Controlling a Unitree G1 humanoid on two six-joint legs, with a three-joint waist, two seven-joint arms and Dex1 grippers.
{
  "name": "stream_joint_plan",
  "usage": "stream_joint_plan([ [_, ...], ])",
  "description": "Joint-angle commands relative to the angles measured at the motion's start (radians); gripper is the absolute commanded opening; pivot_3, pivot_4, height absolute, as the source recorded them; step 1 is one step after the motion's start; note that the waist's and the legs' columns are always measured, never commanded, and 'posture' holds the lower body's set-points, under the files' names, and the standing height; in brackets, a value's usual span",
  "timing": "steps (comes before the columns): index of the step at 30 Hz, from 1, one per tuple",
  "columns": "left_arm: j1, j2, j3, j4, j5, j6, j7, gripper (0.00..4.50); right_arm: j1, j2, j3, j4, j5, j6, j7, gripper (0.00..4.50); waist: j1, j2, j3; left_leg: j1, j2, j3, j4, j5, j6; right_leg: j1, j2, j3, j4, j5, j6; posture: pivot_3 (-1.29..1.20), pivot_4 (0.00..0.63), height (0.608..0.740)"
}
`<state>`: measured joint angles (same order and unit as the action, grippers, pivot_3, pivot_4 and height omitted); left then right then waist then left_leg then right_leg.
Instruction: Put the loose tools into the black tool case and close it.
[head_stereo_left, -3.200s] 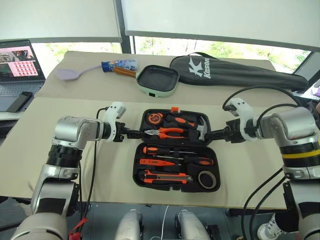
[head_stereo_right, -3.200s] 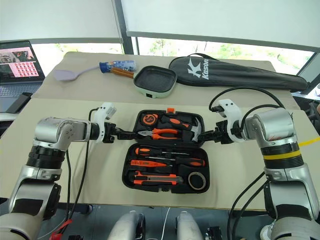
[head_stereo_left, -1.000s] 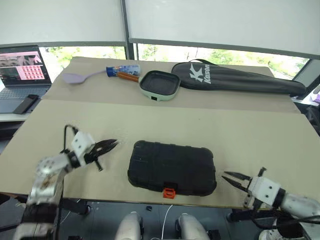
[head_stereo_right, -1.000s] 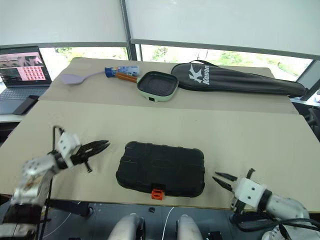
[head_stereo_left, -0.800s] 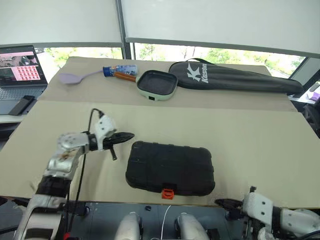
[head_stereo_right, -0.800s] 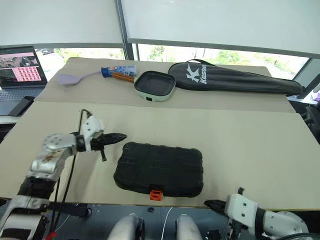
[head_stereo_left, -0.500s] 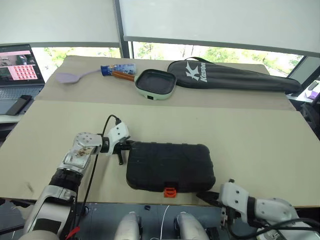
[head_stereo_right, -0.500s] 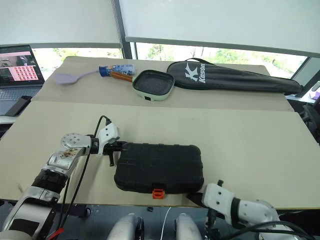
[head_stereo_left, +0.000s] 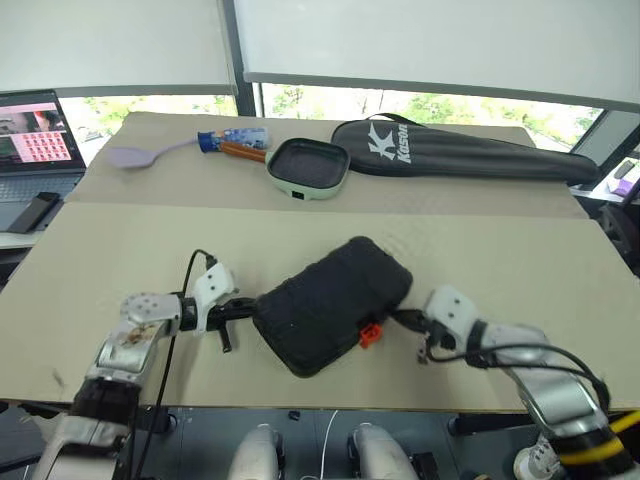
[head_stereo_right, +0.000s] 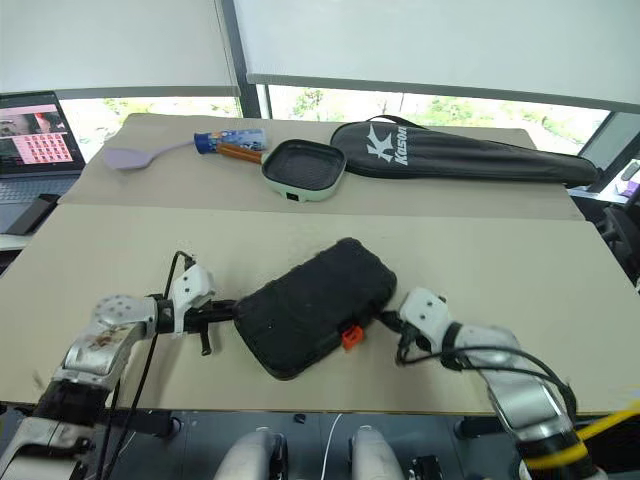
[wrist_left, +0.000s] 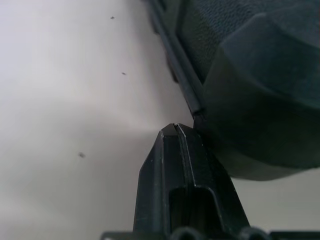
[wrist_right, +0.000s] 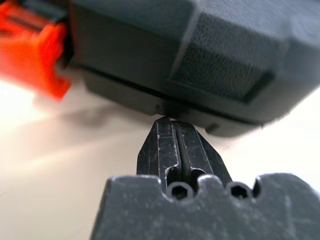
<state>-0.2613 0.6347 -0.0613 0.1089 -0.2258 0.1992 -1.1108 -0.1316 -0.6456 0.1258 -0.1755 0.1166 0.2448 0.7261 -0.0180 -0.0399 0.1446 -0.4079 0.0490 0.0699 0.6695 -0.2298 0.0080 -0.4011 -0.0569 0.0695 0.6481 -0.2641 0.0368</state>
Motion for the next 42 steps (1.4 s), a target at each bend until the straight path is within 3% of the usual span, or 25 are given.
stream_joint_plan([
  [1,0.039,-0.038,0.028,-0.126,-0.085,0.106,0.047,0.00,-0.053,0.051,-0.045,0.048,-0.011,-0.086,-0.057,0.05,0.007,0.000,0.000,-0.001,0.000,0.000,0.000,0.000,0.000,-0.001,0.000,0.000,0.000,0.000,0.000,0.00,0.150,0.740],
  [7,0.043,-0.012,0.109,-0.100,-0.113,0.108,0.073,0.00,0.022,0.049,-0.122,-0.011,0.058,-0.066,-0.027,0.05,0.011,0.000,0.000,-0.007,-0.001,-0.002,0.000,0.000,0.000,-0.005,-0.001,-0.002,0.000,0.000,0.000,0.00,0.150,0.740],
  [15,-0.182,-0.009,0.088,0.054,-0.159,0.092,-0.080,0.00,0.213,-0.016,-0.142,-0.194,0.160,0.060,0.060,0.05,0.019,0.000,0.000,-0.007,-0.001,-0.001,0.001,0.000,0.000,-0.003,-0.001,-0.004,0.000,0.000,0.000,0.00,0.150,0.740],
  [28,-0.386,-0.164,-0.155,0.067,-0.050,0.088,-0.103,0.00,0.159,0.057,-0.024,-0.170,0.117,0.101,0.024,0.05,0.009,0.000,0.000,-0.008,-0.002,-0.002,0.004,0.000,0.000,-0.003,0.001,-0.003,0.000,0.000,0.001,0.00,0.150,0.740],
  [42,-0.367,-0.181,-0.181,0.095,0.000,0.094,-0.085,0.00,0.137,0.088,-0.050,-0.222,0.172,0.086,0.029,0.05,0.009,0.000,0.000,-0.008,-0.002,-0.003,0.005,0.000,0.000,-0.002,0.001,-0.004,0.000,0.000,0.001,0.00,0.150,0.740],
])
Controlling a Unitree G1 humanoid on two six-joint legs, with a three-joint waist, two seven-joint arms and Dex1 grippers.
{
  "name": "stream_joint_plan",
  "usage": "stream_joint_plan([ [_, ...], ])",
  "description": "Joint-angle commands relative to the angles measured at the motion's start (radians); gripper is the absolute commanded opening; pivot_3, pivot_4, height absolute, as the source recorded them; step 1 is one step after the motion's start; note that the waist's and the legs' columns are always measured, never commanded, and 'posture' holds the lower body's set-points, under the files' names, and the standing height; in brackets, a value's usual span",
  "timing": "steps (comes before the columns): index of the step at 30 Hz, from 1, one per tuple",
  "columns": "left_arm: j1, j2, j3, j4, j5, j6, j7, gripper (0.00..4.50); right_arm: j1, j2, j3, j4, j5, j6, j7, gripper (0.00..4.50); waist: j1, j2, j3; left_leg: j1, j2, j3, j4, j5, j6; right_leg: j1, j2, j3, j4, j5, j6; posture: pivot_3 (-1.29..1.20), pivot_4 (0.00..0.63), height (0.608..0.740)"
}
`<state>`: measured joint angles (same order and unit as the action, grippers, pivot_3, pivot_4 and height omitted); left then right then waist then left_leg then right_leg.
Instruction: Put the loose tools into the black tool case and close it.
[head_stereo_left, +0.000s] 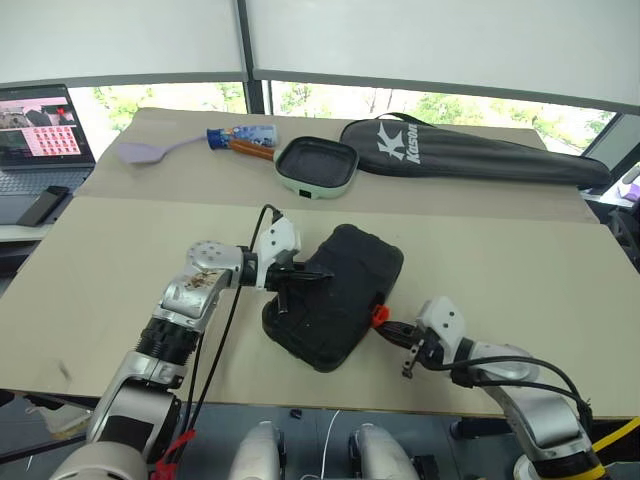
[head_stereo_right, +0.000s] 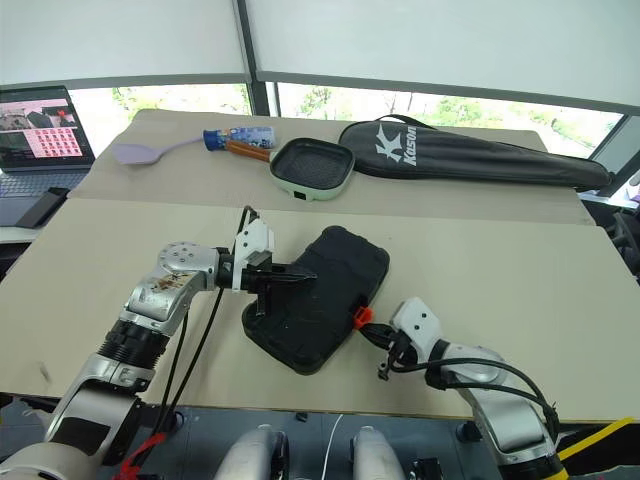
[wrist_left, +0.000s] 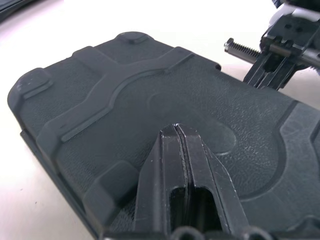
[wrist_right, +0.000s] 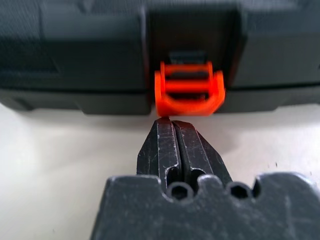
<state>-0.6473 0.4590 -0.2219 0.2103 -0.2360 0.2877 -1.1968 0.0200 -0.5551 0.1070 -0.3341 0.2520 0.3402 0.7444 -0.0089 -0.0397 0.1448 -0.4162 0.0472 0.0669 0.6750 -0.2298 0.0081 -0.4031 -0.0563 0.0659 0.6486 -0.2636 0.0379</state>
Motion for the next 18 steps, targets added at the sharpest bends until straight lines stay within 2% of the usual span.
stream_joint_plan([
  [1,0.022,-0.006,-0.022,-0.006,0.012,0.003,0.001,0.00,-0.015,-0.006,-0.037,-0.073,0.043,-0.009,0.016,0.05,0.000,0.000,0.000,0.000,0.000,0.000,0.000,0.000,0.000,0.000,0.000,0.000,0.000,0.000,0.000,0.00,0.150,0.740],
  [13,0.053,-0.012,-0.051,-0.027,0.037,0.004,0.003,0.00,-0.032,-0.034,-0.103,-0.124,0.109,0.028,0.050,0.05,-0.002,0.000,0.000,0.000,0.000,0.000,0.000,0.000,0.000,0.000,0.000,0.000,0.000,0.000,0.000,0.00,0.150,0.740],
  [18,0.066,-0.025,-0.076,-0.040,0.058,0.013,-0.004,0.00,-0.042,-0.035,-0.091,-0.117,0.113,0.034,0.056,0.05,-0.002,0.002,-0.001,0.001,0.000,0.000,0.000,0.000,0.000,0.000,0.000,0.000,0.000,0.000,0.000,0.00,0.150,0.740],
])
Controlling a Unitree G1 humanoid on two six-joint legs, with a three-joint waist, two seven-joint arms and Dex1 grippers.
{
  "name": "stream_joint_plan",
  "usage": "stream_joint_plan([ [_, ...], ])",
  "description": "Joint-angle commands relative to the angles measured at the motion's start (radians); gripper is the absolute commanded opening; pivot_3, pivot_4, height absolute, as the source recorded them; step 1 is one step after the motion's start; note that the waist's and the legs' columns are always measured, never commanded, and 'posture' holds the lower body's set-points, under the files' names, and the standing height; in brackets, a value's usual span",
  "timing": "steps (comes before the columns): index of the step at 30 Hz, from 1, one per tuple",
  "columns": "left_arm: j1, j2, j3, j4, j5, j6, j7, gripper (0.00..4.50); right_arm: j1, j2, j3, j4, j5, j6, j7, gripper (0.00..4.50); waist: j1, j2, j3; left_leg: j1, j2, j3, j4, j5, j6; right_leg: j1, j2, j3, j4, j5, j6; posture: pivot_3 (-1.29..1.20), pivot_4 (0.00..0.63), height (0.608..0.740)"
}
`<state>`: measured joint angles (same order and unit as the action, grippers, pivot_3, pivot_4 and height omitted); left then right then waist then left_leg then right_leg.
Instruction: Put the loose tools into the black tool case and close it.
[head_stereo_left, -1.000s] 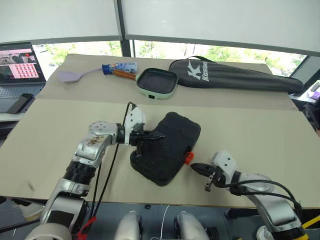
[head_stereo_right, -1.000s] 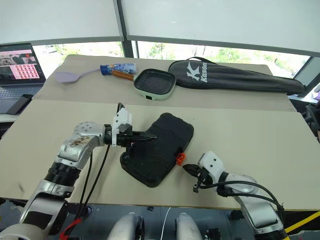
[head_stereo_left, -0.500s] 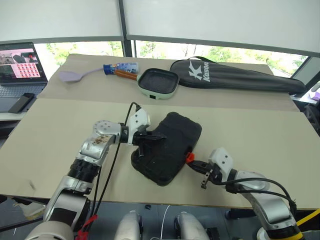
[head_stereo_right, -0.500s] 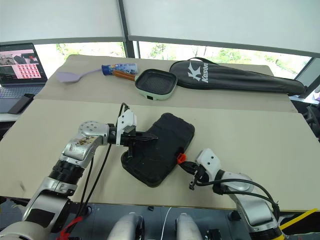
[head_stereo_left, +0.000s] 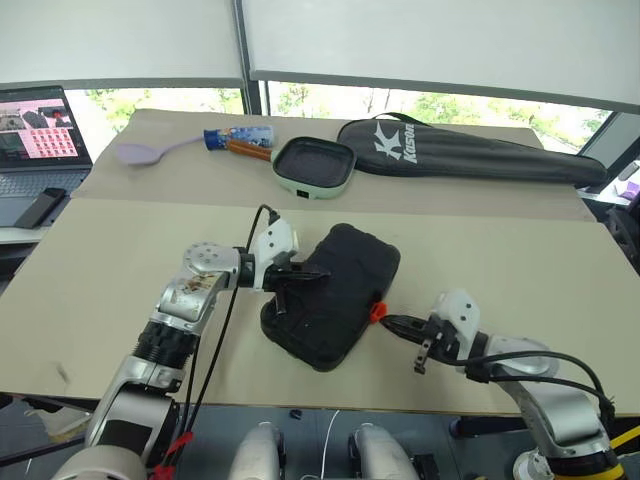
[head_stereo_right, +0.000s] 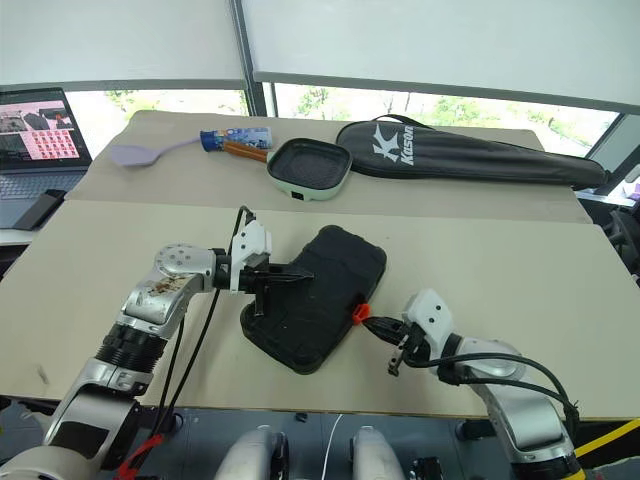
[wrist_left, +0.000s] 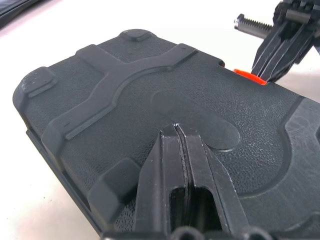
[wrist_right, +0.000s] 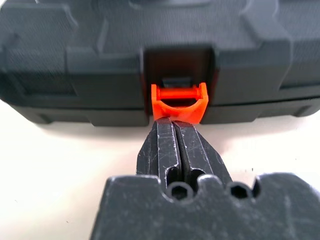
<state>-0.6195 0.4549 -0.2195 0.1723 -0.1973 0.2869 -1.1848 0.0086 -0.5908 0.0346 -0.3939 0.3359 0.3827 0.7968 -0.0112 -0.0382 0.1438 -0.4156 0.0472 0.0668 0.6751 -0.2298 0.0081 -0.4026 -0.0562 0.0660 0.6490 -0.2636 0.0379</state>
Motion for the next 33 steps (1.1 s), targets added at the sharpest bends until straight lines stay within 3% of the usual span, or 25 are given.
stream_joint_plan([
  [1,0.038,-0.022,-0.082,-0.002,0.026,0.016,-0.016,0.00,-0.032,0.002,-0.019,-0.064,0.039,0.000,0.003,0.05,0.000,0.001,-0.001,0.000,0.000,0.000,0.000,0.000,0.000,0.000,0.000,0.000,0.000,0.000,0.000,0.00,0.150,0.740],
  [17,0.035,-0.034,-0.107,0.028,0.069,0.017,-0.024,0.00,-0.032,-0.054,0.032,-0.016,-0.051,0.064,-0.019,0.05,0.007,0.007,-0.005,0.012,-0.001,0.000,0.001,-0.001,0.001,0.014,-0.001,0.000,-0.002,-0.001,0.001,0.00,0.150,0.740],
  [33,0.052,-0.025,-0.116,0.035,0.080,0.026,-0.022,0.00,-0.170,0.038,0.107,0.081,-0.084,0.016,-0.005,0.05,0.000,0.008,-0.006,0.012,-0.001,-0.001,0.001,-0.001,0.001,0.013,-0.001,0.000,-0.002,-0.001,0.001,0.00,0.150,0.740],
])
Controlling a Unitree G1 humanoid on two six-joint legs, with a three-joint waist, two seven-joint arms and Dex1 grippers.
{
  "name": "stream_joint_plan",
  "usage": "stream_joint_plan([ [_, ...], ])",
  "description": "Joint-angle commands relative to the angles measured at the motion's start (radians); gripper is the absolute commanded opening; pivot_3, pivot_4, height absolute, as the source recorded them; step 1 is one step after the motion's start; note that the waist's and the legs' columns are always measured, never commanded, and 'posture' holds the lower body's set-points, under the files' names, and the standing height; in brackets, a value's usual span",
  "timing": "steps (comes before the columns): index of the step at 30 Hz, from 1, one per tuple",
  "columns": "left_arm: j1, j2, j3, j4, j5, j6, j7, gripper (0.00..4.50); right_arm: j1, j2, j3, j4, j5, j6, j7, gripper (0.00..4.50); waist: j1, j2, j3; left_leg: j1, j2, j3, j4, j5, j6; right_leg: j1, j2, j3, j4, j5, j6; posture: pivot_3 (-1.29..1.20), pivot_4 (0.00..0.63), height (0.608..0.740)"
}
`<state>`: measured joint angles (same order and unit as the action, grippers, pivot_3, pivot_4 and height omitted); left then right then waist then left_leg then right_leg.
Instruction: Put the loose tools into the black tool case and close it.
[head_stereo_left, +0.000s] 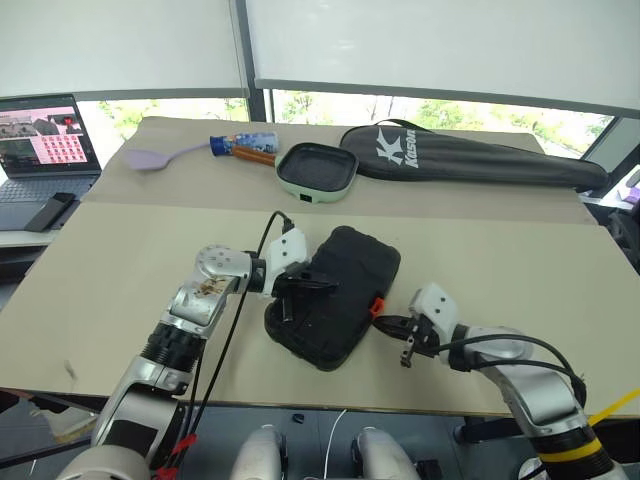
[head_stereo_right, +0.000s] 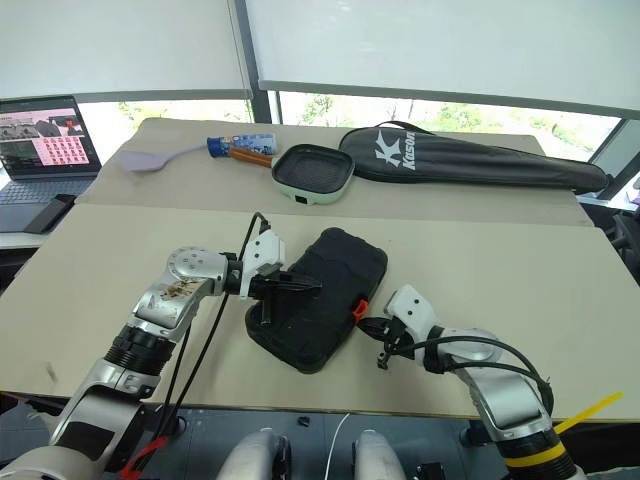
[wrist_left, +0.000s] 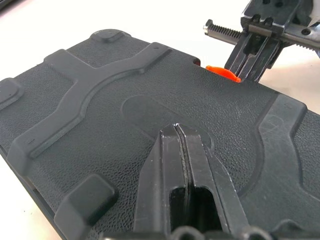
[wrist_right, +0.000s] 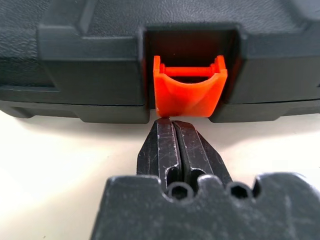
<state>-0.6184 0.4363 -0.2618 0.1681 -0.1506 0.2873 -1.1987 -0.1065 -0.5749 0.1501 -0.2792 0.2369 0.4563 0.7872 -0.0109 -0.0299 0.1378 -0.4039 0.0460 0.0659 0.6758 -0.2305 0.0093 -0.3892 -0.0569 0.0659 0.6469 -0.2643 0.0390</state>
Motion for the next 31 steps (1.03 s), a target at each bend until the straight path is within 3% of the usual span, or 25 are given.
stream_joint_plan([
  [1,0.055,-0.006,-0.071,0.040,0.034,0.024,-0.003,0.00,-0.056,0.023,-0.010,-0.032,0.015,-0.060,0.008,0.05,-0.001,0.000,0.000,0.000,0.000,0.000,0.000,0.000,0.000,0.000,0.000,0.000,0.000,0.000,0.000,0.00,0.150,0.740],
  [5,0.093,0.004,0.015,0.025,-0.026,-0.066,-0.007,0.00,-0.004,-0.004,-0.071,-0.064,0.052,-0.076,0.040,0.05,-0.001,0.001,0.000,0.000,0.000,0.000,0.000,0.000,0.000,0.000,0.000,0.000,0.000,0.000,0.000,0.00,0.150,0.740],
  [6,0.105,0.006,0.047,0.013,-0.052,-0.081,-0.008,0.26,0.014,-0.010,-0.096,-0.076,0.073,-0.072,0.048,0.01,-0.003,0.001,0.000,0.000,0.000,0.000,0.000,0.000,0.000,-0.001,0.000,0.000,0.000,0.000,0.000,0.00,0.150,0.740],
  [9,0.148,0.032,0.151,-0.043,-0.145,-0.097,-0.021,1.02,0.071,-0.039,-0.170,-0.117,0.118,-0.087,0.076,0.72,-0.007,0.001,0.000,-0.001,0.001,-0.002,-0.001,0.000,0.000,-0.002,0.000,0.001,0.000,0.000,0.000,0.00,0.150,0.740],
  [12,0.209,0.096,0.244,-0.105,-0.208,-0.082,-0.021,2.14,0.141,-0.085,-0.233,-0.135,0.130,-0.130,0.116,1.76,-0.009,0.001,0.000,-0.001,0.002,-0.003,-0.002,0.000,0.000,-0.002,0.001,0.001,0.000,0.000,0.000,0.00,0.150,0.740],
  [19,0.458,0.280,0.440,-0.084,-0.189,-0.233,0.003,4.47,0.240,-0.161,-0.376,0.041,0.113,-0.497,0.284,4.10,-0.006,0.000,0.002,-0.001,0.002,-0.002,-0.005,0.000,0.000,-0.005,-0.001,0.002,-0.002,0.000,-0.001,0.00,0.150,0.740],
  [21,0.515,0.300,0.478,-0.052,-0.176,-0.265,0.031,4.50,0.238,-0.175,-0.403,0.107,0.127,-0.540,0.318,4.46,-0.004,0.000,0.002,0.000,0.002,-0.002,-0.005,0.000,0.000,-0.004,-0.001,0.002,-0.003,0.000,-0.001,0.00,0.150,0.740],
  [31,0.624,0.293,0.538,-0.097,-0.166,-0.328,0.152,4.50,0.196,-0.177,-0.427,0.284,0.113,-0.673,0.350,4.46,0.010,-0.003,0.005,-0.001,0.004,-0.001,-0.006,0.000,0.000,-0.005,-0.003,0.001,-0.003,0.000,-0.001,0.00,0.150,0.740],
])
